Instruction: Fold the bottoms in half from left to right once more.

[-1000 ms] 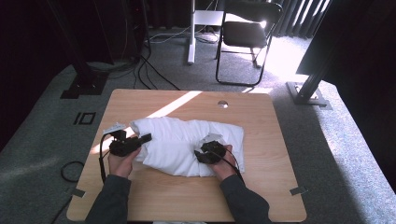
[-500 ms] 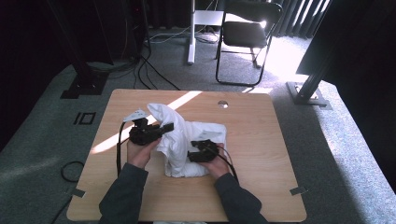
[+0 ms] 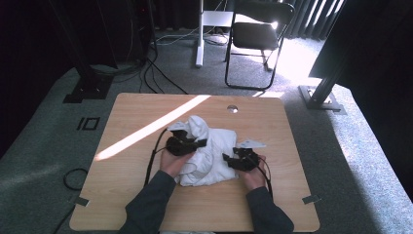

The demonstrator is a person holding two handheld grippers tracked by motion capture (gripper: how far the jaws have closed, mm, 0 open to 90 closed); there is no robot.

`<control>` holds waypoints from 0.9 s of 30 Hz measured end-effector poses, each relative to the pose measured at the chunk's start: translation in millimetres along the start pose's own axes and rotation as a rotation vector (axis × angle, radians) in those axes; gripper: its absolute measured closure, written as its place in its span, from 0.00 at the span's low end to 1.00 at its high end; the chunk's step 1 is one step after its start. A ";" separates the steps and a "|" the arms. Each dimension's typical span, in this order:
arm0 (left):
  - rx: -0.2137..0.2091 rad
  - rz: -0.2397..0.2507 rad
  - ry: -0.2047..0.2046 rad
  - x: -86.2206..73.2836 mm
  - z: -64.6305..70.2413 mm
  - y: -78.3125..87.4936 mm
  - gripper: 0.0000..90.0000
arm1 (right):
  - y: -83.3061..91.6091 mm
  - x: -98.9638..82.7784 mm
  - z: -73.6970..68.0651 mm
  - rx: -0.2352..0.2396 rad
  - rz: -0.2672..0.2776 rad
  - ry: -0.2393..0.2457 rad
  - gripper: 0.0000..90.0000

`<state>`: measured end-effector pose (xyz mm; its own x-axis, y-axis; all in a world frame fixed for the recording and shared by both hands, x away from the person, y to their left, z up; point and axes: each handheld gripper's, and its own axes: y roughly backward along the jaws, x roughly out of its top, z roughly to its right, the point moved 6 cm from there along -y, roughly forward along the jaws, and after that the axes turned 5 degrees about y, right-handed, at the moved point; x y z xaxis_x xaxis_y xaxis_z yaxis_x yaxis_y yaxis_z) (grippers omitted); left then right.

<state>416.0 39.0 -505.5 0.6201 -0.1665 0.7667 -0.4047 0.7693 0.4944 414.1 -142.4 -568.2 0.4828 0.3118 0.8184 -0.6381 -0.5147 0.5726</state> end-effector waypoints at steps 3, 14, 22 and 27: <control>0.012 -0.078 -0.017 -15.6 3.1 -28.9 0.90 | 16.0 7.8 20.4 -0.045 0.035 -0.035 0.47; 0.022 -0.137 -0.042 -35.0 0.4 -54.2 0.82 | 33.3 67.7 -6.6 0.133 0.194 0.025 0.40; -0.051 0.010 -0.107 -7.1 20.5 -5.7 0.61 | -16.7 62.3 7.9 0.049 0.020 -0.005 0.86; -0.043 0.243 0.006 21.7 -4.9 48.2 0.59 | -21.9 48.4 26.7 0.027 -0.013 -0.061 0.82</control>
<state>413.1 75.5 -467.1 0.5122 0.0306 0.8583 -0.5140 0.8116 0.2779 467.4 -137.4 -542.5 0.5269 0.2698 0.8060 -0.6156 -0.5327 0.5808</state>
